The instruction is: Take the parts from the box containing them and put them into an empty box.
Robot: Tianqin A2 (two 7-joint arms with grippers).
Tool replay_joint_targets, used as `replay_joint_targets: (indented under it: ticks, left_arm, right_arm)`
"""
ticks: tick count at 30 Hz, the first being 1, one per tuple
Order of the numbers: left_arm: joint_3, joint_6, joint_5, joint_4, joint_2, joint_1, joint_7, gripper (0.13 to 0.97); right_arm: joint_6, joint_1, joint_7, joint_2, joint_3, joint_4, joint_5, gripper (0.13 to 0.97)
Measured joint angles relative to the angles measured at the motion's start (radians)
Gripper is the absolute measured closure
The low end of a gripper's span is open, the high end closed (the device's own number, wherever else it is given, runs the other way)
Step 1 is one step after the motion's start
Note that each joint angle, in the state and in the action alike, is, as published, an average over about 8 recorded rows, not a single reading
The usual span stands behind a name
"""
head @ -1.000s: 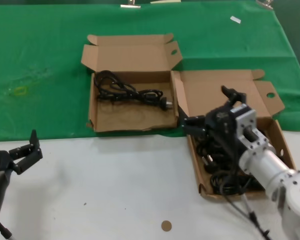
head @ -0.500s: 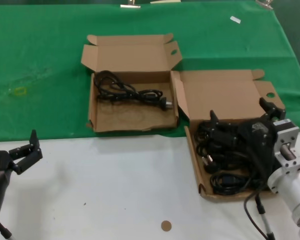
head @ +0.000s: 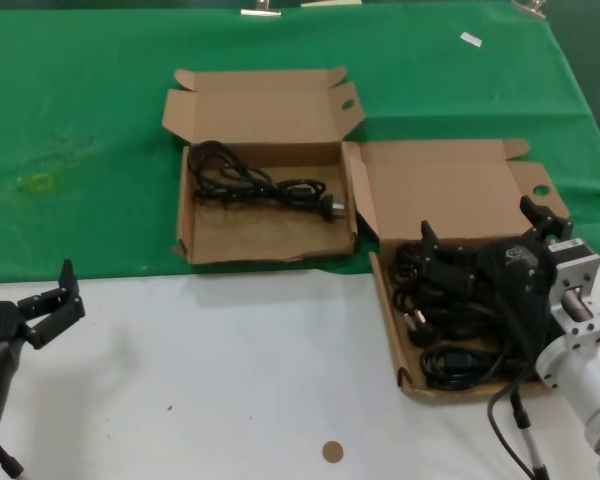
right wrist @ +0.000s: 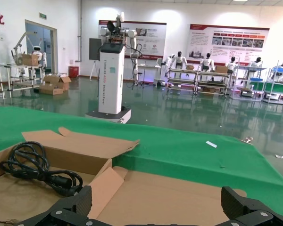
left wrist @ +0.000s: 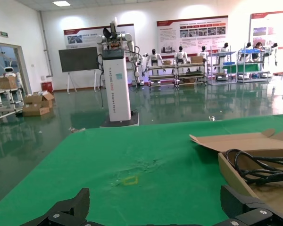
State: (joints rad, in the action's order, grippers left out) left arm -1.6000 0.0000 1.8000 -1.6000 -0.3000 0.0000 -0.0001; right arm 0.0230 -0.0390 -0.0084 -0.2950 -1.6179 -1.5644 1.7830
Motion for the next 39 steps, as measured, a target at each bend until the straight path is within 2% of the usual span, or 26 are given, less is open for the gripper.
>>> replay_joint_targets:
  ticks: [39]
  left_arm:
    - [0.000,0.000,0.000,0.000,0.000,0.000,0.000,0.132]
  right_arm:
    - [0.000,0.000,0.000,0.000,0.000,0.000,0.000,0.129]
